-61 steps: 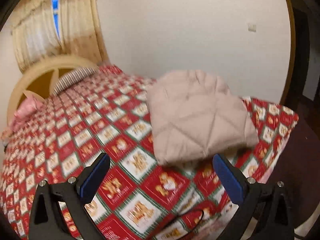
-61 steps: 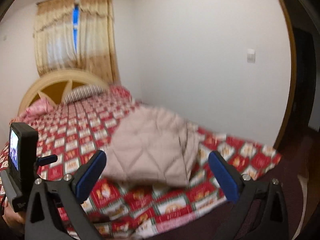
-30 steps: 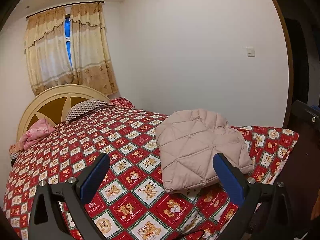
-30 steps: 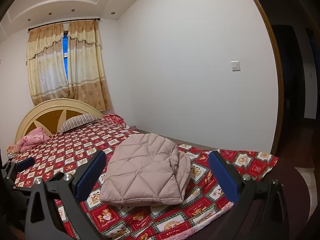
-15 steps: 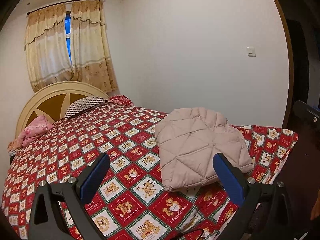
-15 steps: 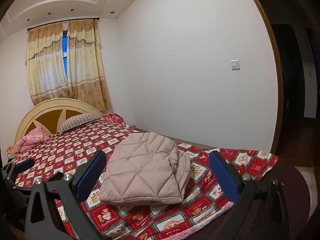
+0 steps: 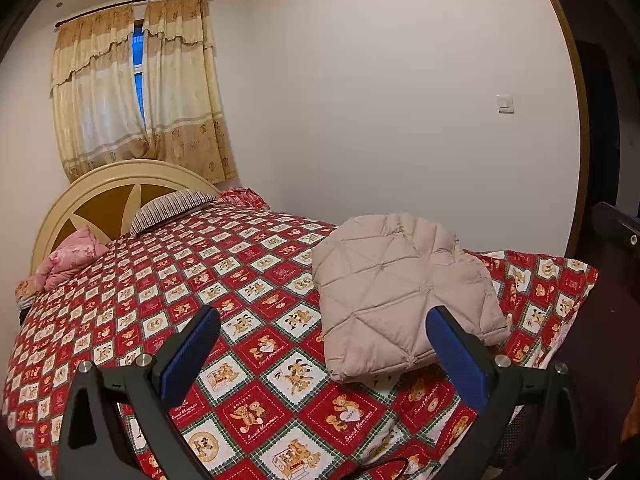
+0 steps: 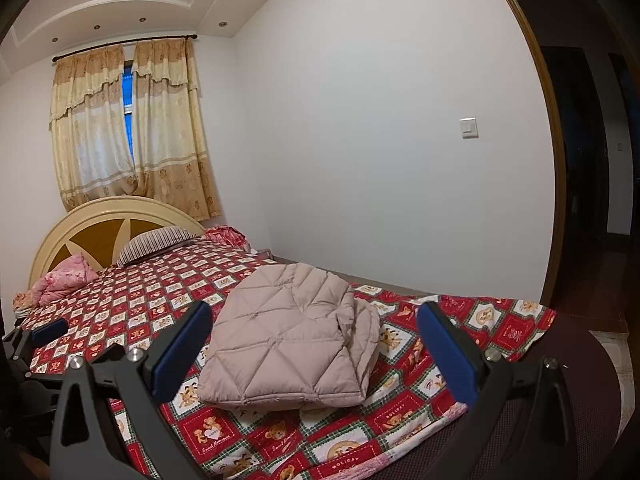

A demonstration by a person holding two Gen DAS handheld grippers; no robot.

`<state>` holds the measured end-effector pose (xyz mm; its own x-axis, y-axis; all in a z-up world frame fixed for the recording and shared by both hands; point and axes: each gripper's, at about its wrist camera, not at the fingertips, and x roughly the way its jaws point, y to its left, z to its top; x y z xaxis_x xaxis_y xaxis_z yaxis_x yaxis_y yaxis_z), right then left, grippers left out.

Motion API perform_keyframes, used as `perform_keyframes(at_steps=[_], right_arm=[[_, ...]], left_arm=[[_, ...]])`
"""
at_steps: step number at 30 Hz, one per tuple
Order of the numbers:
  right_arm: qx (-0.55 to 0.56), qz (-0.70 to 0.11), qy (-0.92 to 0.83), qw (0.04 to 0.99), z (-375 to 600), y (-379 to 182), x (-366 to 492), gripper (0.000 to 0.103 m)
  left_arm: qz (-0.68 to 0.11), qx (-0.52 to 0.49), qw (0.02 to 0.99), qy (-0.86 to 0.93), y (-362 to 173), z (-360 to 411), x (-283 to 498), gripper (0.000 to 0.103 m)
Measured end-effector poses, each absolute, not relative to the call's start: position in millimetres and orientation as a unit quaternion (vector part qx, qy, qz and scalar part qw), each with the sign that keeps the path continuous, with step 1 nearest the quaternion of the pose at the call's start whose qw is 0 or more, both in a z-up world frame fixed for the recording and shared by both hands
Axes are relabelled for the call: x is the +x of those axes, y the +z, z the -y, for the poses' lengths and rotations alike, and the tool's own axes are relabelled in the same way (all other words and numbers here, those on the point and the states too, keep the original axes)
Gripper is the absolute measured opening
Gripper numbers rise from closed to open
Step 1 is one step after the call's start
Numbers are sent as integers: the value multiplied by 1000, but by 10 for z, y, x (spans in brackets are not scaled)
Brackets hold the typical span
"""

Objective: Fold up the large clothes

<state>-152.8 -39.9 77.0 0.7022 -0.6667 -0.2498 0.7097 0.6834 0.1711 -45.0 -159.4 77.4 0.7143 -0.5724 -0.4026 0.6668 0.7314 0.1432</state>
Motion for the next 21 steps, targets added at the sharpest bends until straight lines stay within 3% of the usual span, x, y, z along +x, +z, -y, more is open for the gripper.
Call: perform_keyframes(at_steps=[21], right_arm=[[122,-90,-384,911,365,737,-1480,103]], left_arm=[[-208,122,914,-325,672,1628,-175,102]])
